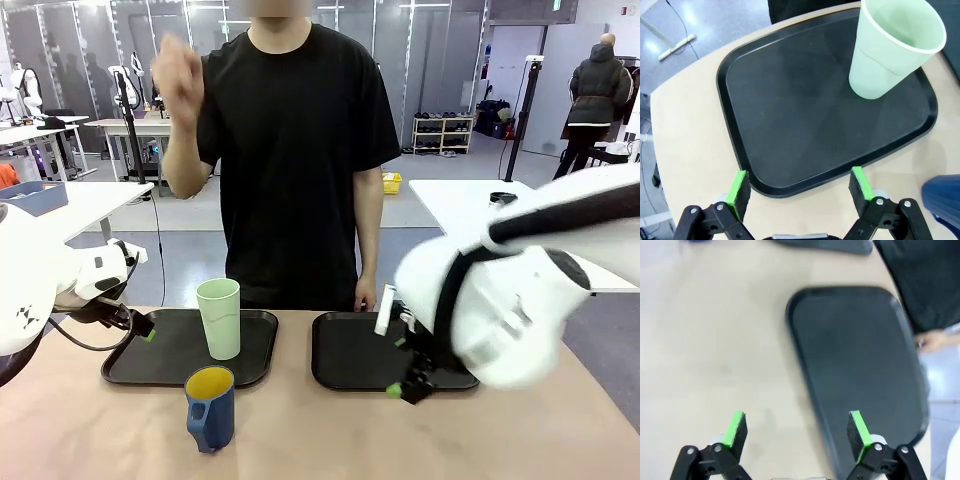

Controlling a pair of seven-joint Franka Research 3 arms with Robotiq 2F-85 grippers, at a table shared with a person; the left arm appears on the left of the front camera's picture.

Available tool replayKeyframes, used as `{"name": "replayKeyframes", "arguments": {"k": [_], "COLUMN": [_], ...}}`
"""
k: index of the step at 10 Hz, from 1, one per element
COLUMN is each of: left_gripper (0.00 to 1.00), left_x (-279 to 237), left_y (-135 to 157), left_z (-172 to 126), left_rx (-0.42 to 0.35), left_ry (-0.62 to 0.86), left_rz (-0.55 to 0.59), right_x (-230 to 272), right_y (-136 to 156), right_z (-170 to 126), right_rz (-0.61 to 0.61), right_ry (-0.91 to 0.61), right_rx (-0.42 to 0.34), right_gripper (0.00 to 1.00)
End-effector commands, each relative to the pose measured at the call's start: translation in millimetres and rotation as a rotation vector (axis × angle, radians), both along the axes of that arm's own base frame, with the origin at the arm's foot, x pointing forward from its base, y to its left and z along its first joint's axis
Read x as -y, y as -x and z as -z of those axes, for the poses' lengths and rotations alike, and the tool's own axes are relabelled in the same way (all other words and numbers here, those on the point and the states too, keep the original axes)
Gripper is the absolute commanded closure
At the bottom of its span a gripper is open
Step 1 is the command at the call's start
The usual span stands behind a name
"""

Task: Sort and store the cups by type.
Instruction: Pick up the Handle plastic cup and place it into the empty Flat Tray.

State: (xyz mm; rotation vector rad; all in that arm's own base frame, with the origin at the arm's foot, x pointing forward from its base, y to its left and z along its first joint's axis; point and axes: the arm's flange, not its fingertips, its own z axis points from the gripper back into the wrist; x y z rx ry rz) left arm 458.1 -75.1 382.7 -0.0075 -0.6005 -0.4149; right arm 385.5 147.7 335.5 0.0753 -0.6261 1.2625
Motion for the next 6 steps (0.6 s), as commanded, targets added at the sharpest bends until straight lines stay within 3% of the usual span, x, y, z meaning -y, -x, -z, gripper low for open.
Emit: {"name": "replayKeyframes", "arguments": {"k": [1,3,6], "left_gripper": [0.00,0.00,0.00], "left_x": [0.2,0.2,0.2], "left_y": [-0.4,-0.4,-0.4], "left_z": [-1.5,-1.5,-1.5], "left_rx": [0.004,0.004,0.004], "left_ry": [-0.001,-0.001,-0.001], "left_rz": [0.001,0.001,0.001], "right_x": [16.3,32.3,41.5], "right_y": [12.4,26.0,27.9], "right_z": [-62.5,-77.9,-90.8], "right_rz": [0.034,0.064,0.060], "right_ry": [0.093,0.141,0.222], "right_rx": [-0.113,-0.145,-0.269], "right_gripper": [0.00,0.00,0.00]}}
